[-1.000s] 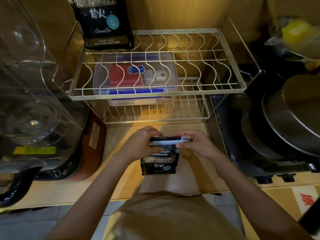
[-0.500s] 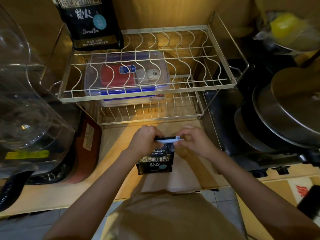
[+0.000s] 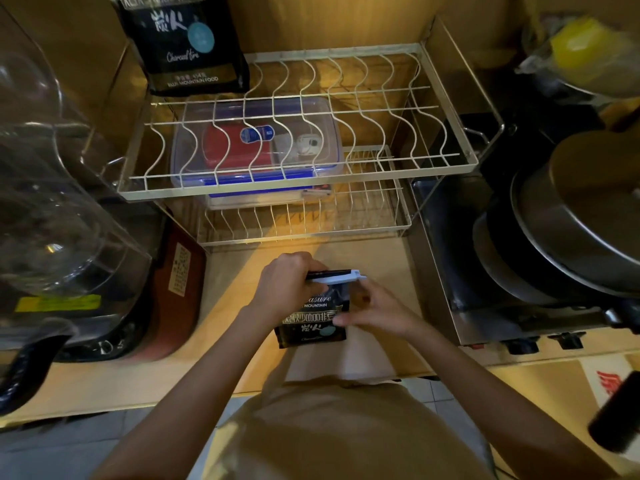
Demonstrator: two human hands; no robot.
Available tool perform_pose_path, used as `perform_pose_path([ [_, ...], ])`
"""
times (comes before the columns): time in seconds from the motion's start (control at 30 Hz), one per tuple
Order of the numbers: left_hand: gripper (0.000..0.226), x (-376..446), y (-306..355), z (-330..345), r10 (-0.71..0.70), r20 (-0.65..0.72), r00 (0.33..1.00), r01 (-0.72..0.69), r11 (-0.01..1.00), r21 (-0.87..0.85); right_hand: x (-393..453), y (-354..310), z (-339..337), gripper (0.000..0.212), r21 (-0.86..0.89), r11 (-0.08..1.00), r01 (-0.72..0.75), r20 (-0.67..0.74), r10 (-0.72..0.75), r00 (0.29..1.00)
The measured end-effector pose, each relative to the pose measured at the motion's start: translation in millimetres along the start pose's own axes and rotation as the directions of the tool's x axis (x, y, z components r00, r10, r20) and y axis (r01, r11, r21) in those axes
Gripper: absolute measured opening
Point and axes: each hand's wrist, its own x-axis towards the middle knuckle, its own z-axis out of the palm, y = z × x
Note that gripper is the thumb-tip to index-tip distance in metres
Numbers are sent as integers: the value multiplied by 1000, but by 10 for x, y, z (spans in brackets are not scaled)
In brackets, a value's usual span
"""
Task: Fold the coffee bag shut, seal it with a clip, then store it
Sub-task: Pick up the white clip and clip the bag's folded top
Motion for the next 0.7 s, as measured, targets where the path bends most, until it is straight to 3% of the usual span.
perform_pose_path([
  [0.07, 41, -9, -25, -14, 3, -7, 1000, -3, 1000, 31, 39, 114, 107, 75, -33, 999, -11, 113, 15, 993],
  [0.17, 94, -64, -221, -54, -110, 7, 994, 110, 992, 59, 103, 183, 207, 63, -3, 1000, -31, 82, 32, 996],
  [0.23, 123, -149, -464, -71, -251, 50, 967, 255, 960, -113, 127, 186, 224, 59, -13, 1000, -6, 37, 6, 999],
  [0.3, 131, -270, -735, 20, -332, 172, 927, 368, 890, -269, 137, 193, 219, 57, -24, 1000, 11, 21, -11, 1000],
  [0.4, 122, -451, -862, 309, -264, 377, 888, 413, 817, -401, 142, 214, 214, 59, -34, 999, 3, 6, -3, 1000],
  [0.53, 85, -460, -846, 602, -286, 269, 920, 390, 747, -539, 138, 170, 195, 61, -41, 999, -1, 1, 1, 1000],
  [0.7, 60, -398, -724, 227, -195, 194, 961, 272, 781, -562, -32, -267, 11, 54, -47, 998, 52, 12, -52, 999],
])
